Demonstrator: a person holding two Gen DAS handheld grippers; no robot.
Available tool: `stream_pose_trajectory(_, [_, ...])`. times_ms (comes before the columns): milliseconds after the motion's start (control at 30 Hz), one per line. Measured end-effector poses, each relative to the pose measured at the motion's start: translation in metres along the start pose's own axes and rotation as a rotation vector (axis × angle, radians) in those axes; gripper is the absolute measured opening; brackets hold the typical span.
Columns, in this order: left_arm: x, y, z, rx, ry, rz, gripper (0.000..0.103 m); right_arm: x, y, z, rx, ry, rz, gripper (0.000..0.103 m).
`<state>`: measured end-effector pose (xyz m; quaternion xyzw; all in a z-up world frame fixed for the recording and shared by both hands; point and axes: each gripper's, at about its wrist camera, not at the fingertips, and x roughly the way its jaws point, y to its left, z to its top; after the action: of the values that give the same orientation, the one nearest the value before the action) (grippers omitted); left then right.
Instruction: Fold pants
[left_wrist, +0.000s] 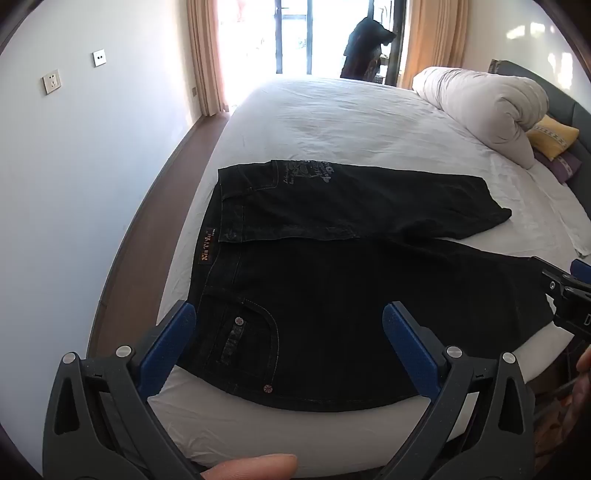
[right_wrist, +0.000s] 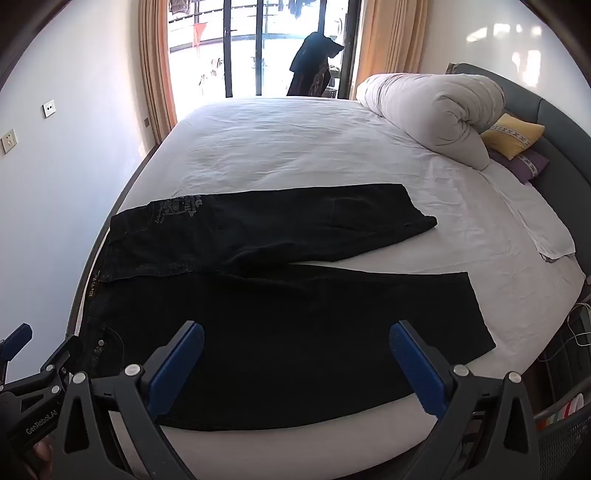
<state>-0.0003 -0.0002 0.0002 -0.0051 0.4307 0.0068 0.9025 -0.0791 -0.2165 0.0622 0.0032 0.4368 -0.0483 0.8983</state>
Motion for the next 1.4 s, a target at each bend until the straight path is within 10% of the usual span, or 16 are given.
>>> stream_pose_trajectory(1400, [-0.001, 0.002, 0.001, 0.003, 0.016, 0.004, 0.103, 0.006, 0.007, -0.014, -0.004, 0.01, 0.001, 0.103])
